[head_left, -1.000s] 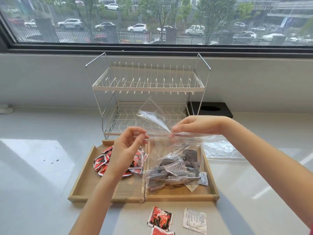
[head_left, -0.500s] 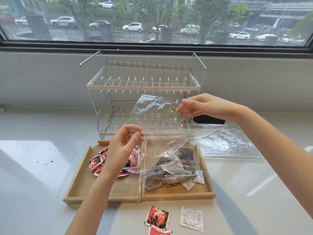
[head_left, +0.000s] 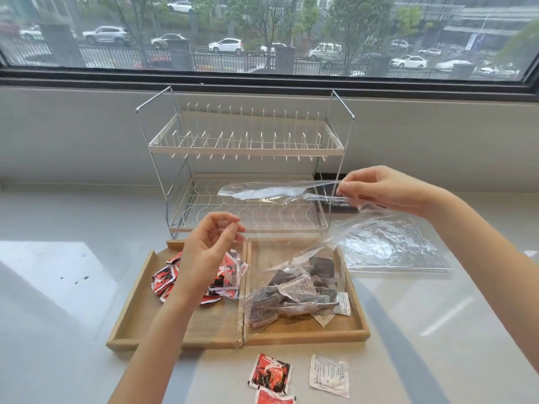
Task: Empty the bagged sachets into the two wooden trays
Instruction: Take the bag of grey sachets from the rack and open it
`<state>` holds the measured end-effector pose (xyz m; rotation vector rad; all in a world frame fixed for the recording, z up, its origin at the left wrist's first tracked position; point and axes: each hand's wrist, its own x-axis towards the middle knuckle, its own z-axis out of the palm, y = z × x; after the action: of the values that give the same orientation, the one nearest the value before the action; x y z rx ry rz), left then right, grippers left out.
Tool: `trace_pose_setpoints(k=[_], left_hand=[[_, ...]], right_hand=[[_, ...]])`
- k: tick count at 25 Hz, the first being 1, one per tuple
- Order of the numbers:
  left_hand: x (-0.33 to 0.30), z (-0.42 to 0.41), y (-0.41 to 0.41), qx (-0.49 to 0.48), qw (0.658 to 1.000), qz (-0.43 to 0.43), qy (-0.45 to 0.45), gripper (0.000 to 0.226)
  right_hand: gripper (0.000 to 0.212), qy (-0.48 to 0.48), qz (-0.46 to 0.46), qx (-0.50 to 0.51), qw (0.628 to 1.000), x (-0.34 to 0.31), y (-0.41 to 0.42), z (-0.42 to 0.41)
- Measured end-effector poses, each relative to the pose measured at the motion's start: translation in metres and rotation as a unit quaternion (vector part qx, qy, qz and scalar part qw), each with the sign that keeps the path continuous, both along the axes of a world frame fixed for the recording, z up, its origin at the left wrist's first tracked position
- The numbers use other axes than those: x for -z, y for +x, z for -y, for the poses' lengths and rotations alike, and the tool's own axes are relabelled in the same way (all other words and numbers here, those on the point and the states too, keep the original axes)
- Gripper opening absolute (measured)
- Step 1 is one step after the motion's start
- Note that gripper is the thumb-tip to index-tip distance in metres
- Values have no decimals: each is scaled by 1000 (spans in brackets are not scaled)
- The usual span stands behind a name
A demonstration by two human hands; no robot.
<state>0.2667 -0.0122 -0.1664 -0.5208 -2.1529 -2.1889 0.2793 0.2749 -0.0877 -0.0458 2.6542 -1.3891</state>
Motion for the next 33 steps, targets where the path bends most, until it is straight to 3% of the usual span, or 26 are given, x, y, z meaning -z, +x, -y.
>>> trace_pose_setpoints(k=[4, 8, 12, 15, 17, 20, 24, 30, 33], left_hand=[[-1, 1, -2, -5, 1000, -3, -5, 12], [-1, 1, -5, -10, 1000, -10, -14, 13], [1, 2, -6, -17, 1000, -14, -19, 12], [2, 2, -8, -19, 999, -15, -23, 11], [3, 2, -9, -21, 999, -15, -24, 12], [5, 0, -12, -21, 999, -14, -26, 13], [11, -1, -13, -20, 999, -5, -28, 13], [30, 2, -8, -18, 999, 38, -31, 25], [64, 5, -3, -28, 990, 90, -101, 45]], right_hand=[[12, 40, -110, 26, 993, -32, 4, 10], [4, 96, -249, 45, 963, -44, 2, 15], [13, -16, -374, 184, 909, -24, -2, 9], [40, -111, -296, 260, 912, 26, 0, 1], [75, -157, -183, 258, 935, 68, 9, 4], [101, -139, -32, 216, 966, 121, 28, 21], [101, -69, 45, 175, 981, 175, 43, 42], [68, -22, 11, 196, 980, 199, 39, 51], [56, 39, -22, 185, 982, 208, 40, 54]])
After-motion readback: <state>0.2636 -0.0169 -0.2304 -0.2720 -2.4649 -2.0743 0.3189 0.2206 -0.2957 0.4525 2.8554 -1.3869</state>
